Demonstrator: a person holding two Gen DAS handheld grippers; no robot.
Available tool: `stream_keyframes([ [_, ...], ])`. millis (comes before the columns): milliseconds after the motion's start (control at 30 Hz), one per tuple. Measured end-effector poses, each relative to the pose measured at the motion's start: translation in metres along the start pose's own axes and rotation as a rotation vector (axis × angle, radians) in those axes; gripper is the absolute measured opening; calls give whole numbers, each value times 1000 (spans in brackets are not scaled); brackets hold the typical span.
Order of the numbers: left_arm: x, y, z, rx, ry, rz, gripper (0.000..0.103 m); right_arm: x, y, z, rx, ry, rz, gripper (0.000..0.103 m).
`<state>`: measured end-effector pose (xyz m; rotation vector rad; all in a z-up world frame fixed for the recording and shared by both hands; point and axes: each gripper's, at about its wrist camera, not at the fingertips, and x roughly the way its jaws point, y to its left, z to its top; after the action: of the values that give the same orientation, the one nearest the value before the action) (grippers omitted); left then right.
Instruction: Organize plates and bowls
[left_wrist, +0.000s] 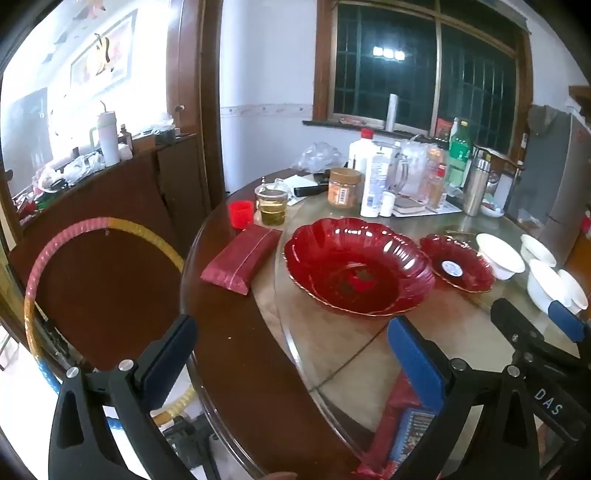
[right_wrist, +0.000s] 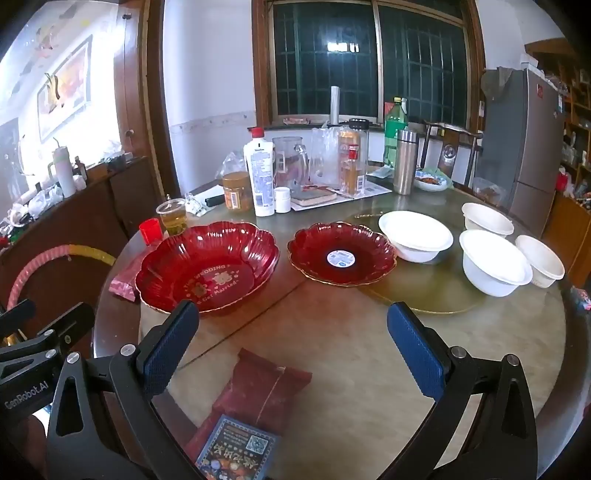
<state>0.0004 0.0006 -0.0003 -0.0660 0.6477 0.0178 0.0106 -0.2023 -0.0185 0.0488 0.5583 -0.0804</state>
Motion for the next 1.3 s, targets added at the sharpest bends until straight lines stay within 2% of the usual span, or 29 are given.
stream_keyframes([
  [67, 1, 2, 0, 3, 7, -8, 102, -1, 0, 1, -2, -6, 3, 103],
  [100, 5, 12, 1, -30, 28, -14, 102, -1, 1, 2, -5, -9, 1, 103],
  [133, 10, 13, 4, -36, 50, -6, 102, 7, 5, 1, -15, 16, -9, 103],
  [233, 20, 14, 1, -22, 36, 33, 102, 14, 13, 8, -21, 33, -19, 103],
  [567, 34, 29, 9, -49, 44, 68, 102, 26, 18, 21, -15, 23, -13, 103],
  [1300, 29, 24, 10, -50, 47, 47, 102, 18, 9, 19, 10, 10, 2, 103],
])
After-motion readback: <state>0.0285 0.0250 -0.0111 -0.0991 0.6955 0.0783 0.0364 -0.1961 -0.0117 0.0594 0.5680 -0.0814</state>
